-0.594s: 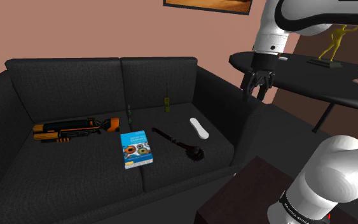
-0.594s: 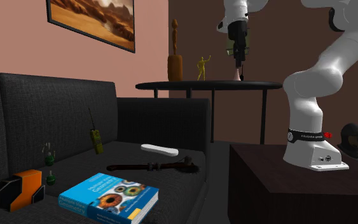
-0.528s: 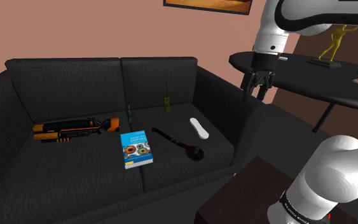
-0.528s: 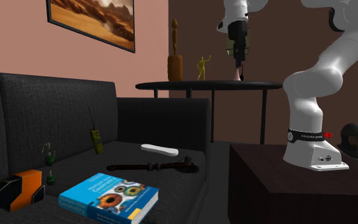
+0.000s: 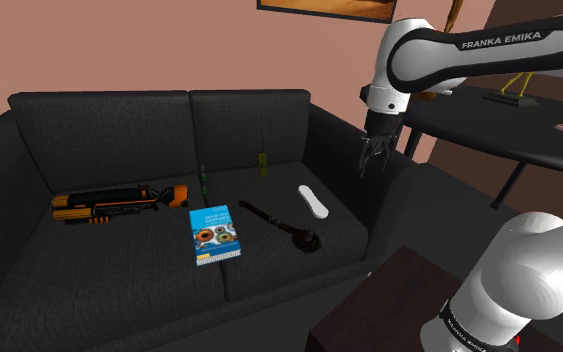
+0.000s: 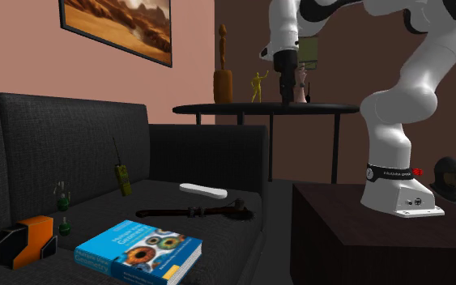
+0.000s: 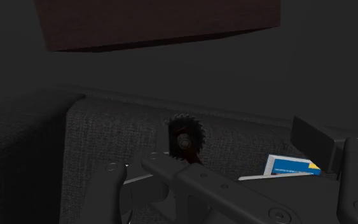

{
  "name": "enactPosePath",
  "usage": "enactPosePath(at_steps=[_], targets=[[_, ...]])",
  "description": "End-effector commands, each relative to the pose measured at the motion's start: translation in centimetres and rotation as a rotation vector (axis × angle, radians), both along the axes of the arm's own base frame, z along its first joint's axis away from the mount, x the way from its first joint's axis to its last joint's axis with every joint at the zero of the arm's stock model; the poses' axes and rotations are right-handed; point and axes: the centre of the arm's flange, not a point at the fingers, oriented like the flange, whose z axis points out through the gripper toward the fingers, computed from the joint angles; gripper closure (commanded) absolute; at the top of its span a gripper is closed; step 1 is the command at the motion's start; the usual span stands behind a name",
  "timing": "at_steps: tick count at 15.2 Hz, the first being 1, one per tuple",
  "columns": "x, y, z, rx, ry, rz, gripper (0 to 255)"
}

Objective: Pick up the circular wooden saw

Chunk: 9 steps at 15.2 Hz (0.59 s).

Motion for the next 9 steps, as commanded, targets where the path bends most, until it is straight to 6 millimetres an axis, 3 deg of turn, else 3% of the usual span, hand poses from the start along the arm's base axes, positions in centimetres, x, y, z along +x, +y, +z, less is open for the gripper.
enactPosePath(at_steps=[1,9], targets=[[1.4,0.4,-2.3,-0.009,-0.011,0.025,0],[7.7,1.6,-10.3,-0.043,-0.045,0.121,0]])
